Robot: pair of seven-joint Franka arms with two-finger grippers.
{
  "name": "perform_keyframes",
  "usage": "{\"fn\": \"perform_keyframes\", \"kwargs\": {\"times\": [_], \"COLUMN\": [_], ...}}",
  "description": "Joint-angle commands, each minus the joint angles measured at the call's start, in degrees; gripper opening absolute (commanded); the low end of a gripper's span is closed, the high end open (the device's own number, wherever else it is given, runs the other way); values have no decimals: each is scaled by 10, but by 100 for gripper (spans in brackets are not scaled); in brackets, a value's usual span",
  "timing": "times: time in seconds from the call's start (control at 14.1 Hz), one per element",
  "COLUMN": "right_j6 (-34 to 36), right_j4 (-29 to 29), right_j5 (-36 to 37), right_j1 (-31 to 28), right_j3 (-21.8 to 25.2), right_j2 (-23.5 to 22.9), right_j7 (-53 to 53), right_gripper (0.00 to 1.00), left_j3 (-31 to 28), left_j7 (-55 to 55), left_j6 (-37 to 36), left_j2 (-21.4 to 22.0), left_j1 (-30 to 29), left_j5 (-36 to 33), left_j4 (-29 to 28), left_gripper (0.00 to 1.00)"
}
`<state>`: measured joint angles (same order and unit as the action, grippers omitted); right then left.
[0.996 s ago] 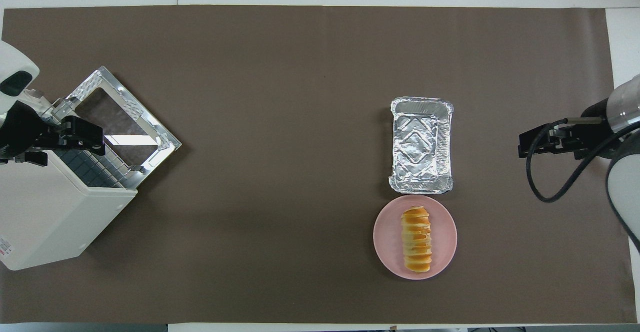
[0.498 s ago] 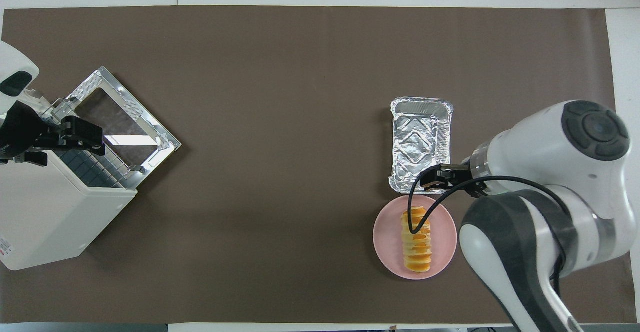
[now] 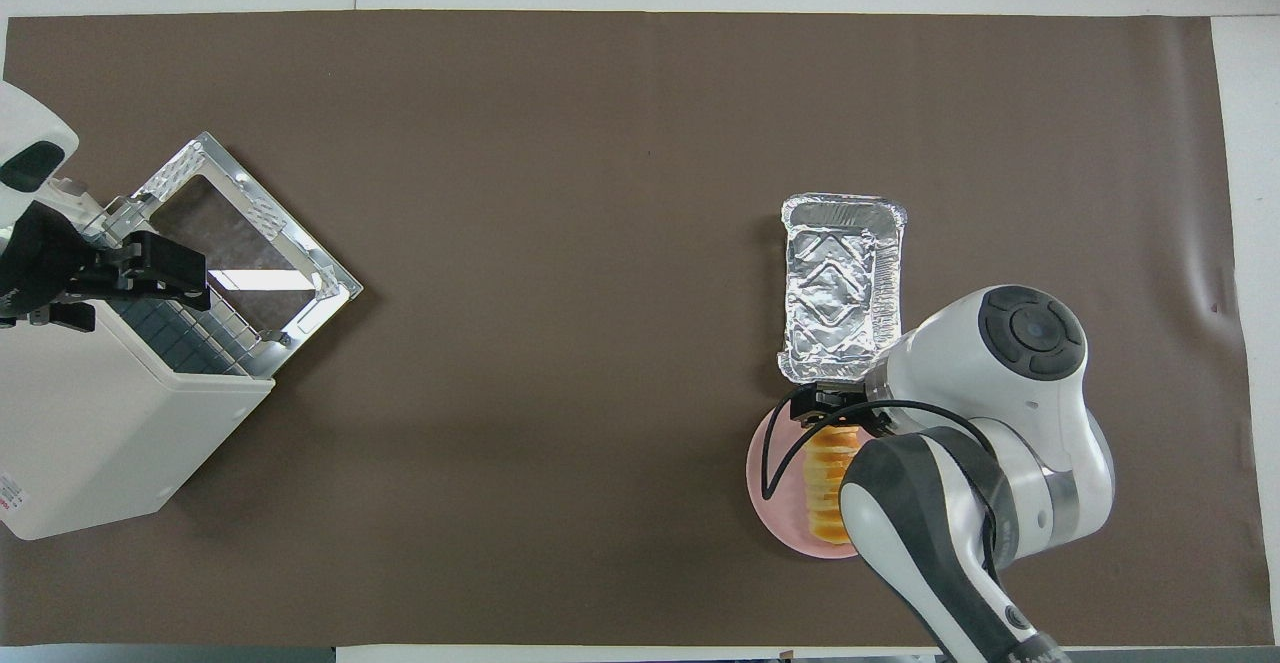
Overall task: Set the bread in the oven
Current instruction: 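Lower the right gripper and grasp the bread roll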
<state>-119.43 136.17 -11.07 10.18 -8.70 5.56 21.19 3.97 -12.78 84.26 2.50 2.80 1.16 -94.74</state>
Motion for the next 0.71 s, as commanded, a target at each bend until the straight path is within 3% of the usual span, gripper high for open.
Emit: {"fn": "perform_keyframes", "kwargs": {"times": [0.0,0.14,0.28,0.5,0.64], "right_j6": [-38,-61,-72,-84,-89], "right_j4": [53,73,85,96,103], "right_j5": [-16,-46,-52,-52,-52], "right_j1": [5,6,16,19,22], "right_j3": [2,1,2,2,2], "right_j2": [27,28,31,36,37], "right_j7": [-1,0,4,27,29], "right_gripper": [100,100,88,42,6], "left_j3": [0,0,0,0,0], "left_j7": [1,1,1,1,1], "left_j6": [6,6,6,6,6], "left_j2": [8,8,8,8,8], "left_j1": [-3,-3,-3,-3,-3], "left_j5": [5,5,5,5,5], "left_j4": [-5,-5,-6,-5,-5], "left_gripper": [100,100,100,100,100]}}
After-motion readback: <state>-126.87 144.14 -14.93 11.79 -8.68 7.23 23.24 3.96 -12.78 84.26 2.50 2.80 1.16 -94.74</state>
